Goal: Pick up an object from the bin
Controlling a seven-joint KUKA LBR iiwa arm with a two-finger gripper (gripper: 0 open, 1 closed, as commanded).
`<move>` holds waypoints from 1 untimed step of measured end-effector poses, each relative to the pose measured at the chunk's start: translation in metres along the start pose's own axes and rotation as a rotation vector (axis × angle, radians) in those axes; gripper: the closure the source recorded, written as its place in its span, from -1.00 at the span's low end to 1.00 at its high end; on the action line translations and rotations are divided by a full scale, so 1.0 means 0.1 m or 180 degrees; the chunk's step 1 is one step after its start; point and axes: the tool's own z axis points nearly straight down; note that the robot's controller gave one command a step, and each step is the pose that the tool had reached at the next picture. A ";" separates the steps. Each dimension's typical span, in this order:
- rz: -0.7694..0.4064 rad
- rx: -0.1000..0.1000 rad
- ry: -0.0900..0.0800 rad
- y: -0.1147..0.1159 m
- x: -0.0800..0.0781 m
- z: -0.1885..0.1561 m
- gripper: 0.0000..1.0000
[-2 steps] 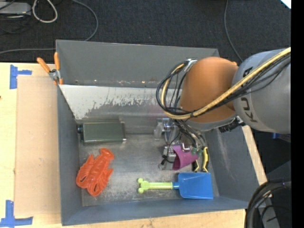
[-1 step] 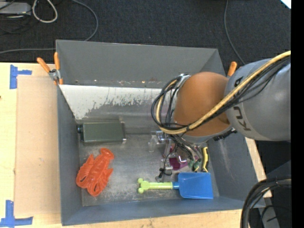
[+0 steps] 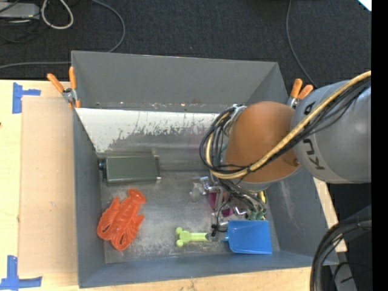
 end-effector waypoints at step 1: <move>-0.0031 0.0001 -0.0010 -0.01 -0.50 0.70 -1.00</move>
Offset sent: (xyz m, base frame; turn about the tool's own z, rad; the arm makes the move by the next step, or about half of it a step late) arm -0.0171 -0.0416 -0.0263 -0.0800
